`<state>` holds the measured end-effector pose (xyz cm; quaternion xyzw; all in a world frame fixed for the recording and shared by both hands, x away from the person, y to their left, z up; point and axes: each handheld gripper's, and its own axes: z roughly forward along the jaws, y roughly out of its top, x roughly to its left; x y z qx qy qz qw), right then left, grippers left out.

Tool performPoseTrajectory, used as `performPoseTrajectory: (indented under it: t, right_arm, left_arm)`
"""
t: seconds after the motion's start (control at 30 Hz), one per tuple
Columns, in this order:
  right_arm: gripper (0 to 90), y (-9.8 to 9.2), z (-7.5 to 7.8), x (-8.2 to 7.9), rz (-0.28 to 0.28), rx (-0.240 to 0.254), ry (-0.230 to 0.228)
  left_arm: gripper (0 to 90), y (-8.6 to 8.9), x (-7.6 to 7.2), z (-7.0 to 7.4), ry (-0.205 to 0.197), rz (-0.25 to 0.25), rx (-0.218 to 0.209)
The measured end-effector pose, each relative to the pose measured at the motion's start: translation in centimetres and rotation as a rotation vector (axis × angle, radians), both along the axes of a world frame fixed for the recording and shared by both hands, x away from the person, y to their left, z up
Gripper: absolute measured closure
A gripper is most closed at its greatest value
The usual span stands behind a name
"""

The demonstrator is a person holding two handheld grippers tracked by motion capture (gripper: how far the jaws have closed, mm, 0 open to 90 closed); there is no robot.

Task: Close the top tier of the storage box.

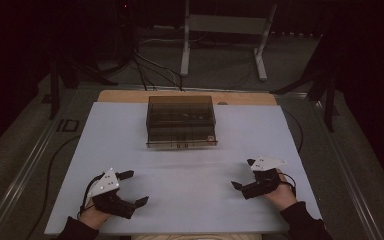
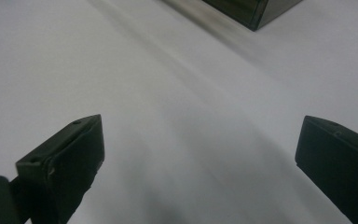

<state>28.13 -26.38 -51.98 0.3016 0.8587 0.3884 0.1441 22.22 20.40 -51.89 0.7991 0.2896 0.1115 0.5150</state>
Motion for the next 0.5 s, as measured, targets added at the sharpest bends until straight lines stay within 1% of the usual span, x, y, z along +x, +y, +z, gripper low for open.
performPoseTrajectory:
  t: [0.37, 0.5]
  right_arm:
    - [1.7, 0.06, 0.13, -0.11, 0.004, -0.005, 0.004]
    - [1.6, 0.17, 0.29, -0.28, 0.000, -0.005, -0.002]
  left_arm:
    - [0.0, -0.01, -0.01, -0.01, 0.001, 0.000, 0.002]
    - [0.0, -0.01, 0.02, -0.01, 0.001, 0.000, 0.000]
